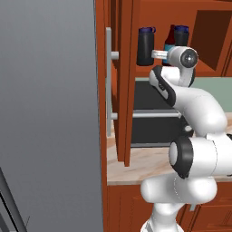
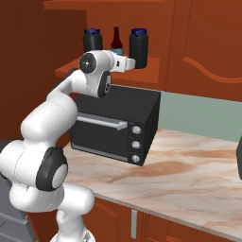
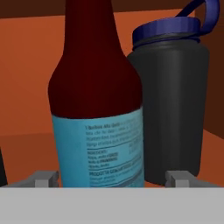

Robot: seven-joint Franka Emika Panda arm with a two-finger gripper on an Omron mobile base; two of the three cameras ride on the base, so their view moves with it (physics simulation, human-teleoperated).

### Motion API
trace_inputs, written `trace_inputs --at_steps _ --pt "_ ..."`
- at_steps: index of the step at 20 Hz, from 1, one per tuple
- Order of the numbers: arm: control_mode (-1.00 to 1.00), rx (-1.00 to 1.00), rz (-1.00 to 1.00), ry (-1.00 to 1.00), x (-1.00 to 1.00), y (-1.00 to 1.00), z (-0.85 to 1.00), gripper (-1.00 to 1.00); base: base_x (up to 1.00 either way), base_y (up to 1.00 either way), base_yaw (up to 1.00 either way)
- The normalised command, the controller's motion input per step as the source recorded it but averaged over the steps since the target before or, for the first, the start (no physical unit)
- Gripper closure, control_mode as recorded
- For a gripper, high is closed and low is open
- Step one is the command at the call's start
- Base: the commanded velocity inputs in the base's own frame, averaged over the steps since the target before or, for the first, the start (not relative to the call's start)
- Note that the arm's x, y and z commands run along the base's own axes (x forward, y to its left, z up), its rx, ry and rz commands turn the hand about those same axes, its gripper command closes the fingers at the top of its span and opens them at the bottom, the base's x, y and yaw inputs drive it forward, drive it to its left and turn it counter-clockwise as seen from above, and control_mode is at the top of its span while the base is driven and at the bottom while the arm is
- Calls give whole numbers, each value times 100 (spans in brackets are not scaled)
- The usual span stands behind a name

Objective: Pick the water bottle, water bottle, beer from the counter and place them in the open cabinet.

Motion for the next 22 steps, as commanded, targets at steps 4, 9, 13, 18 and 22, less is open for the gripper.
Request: trace_inputs --at_steps 4,9,13,18,22 --pt "-100 0 0 0 0 0 0 -100 0 0 0" --pt "-100 0 0 0 -1 0 0 -100 0 0 0" --pt "-100 0 0 0 -13 0 2 -100 0 0 0" --pt "-100 0 0 0 -36 0 7 -100 0 0 0" --pt "-100 0 0 0 -39 0 7 -100 0 0 0"
